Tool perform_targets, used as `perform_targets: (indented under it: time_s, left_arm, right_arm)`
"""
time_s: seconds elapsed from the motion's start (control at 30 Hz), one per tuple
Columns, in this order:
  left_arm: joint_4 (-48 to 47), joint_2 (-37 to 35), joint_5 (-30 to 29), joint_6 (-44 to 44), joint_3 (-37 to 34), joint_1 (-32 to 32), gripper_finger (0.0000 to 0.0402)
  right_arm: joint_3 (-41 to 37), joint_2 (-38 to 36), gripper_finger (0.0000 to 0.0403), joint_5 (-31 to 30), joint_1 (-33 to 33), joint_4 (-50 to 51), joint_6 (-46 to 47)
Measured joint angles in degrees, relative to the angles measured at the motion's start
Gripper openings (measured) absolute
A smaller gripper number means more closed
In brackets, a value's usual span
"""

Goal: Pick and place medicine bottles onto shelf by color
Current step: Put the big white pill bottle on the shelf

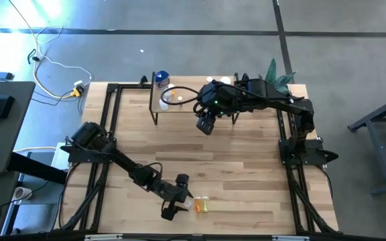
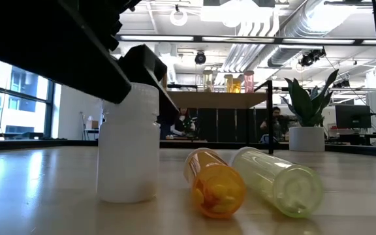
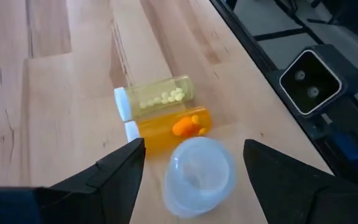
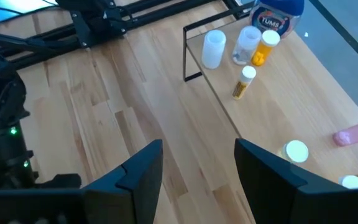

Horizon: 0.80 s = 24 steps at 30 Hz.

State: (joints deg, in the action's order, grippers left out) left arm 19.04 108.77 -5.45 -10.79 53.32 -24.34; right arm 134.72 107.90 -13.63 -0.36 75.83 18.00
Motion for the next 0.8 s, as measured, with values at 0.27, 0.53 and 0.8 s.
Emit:
perform_targets:
  time_s: [0.27,0.53,0.8]
  left_arm:
    - [-1.3,0.1,-0.2,-0.1,0.0,0.1,0.0231]
    - [-1.2,0.1,0.1,0.5,0.1,0.1,0.0156]
    - [-1.2,0.0,0.6,-1.0,0.1,0.6,0.0131]
  right_arm:
    - [0.0,0.0,0.0190,-0.1,0.0,0.2,0.1]
    - [0.0,0.0,0.0190,-0.1,0.0,0.6,0.9]
    - [0.0,0.0,0.0190,-0.2,0.0,1.6,3.9]
